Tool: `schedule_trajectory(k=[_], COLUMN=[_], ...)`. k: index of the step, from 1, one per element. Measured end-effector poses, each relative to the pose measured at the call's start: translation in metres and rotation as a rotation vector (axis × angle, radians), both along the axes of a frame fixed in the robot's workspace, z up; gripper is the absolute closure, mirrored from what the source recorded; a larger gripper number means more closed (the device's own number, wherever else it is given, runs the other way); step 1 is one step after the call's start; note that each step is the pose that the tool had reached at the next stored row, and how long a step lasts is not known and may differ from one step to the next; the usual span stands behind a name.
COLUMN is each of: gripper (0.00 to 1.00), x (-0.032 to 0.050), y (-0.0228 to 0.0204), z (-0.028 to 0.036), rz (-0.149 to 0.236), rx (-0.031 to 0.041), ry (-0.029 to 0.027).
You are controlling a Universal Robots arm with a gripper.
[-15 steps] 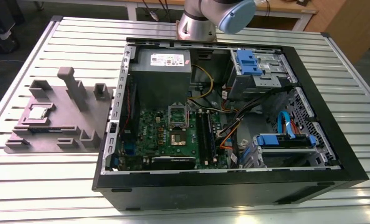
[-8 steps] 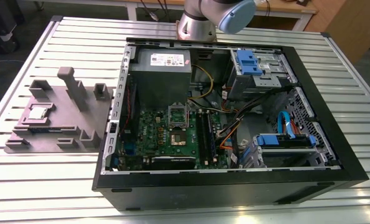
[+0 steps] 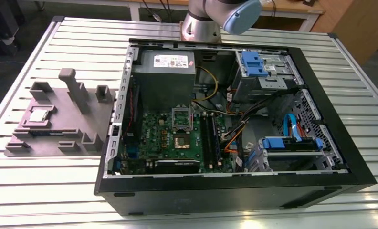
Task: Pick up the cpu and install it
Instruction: 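Pick up the cpu and move it towards the insertion slot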
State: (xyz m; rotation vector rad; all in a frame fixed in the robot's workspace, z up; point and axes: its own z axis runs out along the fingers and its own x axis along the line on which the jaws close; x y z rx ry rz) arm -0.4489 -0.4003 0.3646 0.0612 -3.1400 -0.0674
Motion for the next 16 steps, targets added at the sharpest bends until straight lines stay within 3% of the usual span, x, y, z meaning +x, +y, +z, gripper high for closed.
schedule_trajectory(k=[16], gripper=[0.29], x=[0.0], y=[-0.0029], z=[-0.0042], rz=[0.0], rx=[0.0], ry=[0.0])
